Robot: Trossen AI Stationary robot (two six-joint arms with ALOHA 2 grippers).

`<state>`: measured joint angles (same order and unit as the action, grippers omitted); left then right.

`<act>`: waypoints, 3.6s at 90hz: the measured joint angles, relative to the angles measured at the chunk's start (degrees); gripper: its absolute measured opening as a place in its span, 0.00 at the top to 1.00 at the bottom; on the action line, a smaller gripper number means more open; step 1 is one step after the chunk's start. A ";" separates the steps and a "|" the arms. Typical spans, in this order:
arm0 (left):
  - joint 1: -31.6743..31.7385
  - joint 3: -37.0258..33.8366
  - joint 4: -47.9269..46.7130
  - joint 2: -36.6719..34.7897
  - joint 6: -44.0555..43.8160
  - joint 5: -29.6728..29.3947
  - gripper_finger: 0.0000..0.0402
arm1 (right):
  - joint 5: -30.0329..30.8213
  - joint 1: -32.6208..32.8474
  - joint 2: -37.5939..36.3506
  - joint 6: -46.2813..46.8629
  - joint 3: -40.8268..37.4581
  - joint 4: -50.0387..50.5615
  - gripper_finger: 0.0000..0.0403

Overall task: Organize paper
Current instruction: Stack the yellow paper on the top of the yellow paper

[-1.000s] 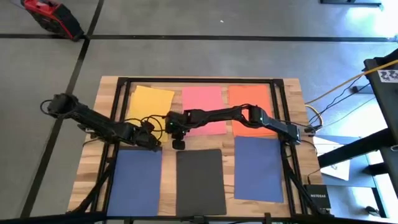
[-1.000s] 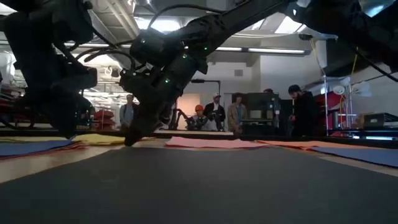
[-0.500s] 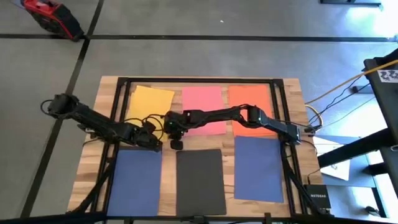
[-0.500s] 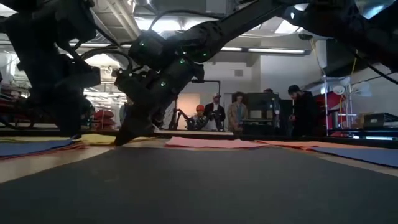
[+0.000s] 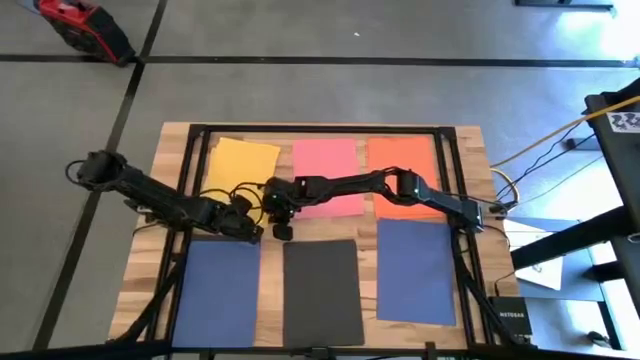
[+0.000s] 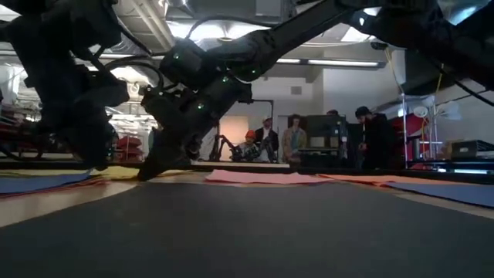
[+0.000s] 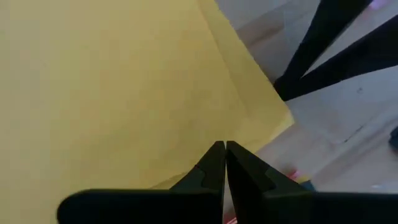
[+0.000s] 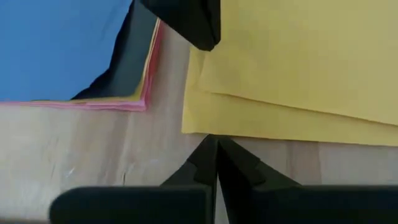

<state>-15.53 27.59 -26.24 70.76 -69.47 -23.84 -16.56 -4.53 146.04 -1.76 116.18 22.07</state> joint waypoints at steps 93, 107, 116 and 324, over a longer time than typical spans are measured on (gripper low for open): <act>-9.04 0.00 14.22 -0.27 -4.04 -10.06 1.00 | -1.65 -1.25 2.27 1.31 0.04 -9.07 1.00; -10.74 0.00 15.08 -1.66 -3.65 -10.41 1.00 | -2.09 -1.64 1.10 1.36 0.07 -4.97 1.00; -11.99 0.00 14.92 -3.07 -2.06 -10.45 1.00 | -2.51 -1.93 0.16 1.32 0.09 -0.62 1.00; 11.22 -2.69 -5.07 -1.99 8.65 -1.74 1.00 | 11.27 0.48 -24.09 -16.52 0.00 44.77 1.00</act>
<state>-4.31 24.91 -31.31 68.77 -60.82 -25.58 -5.28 -4.06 121.95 -18.28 116.18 66.83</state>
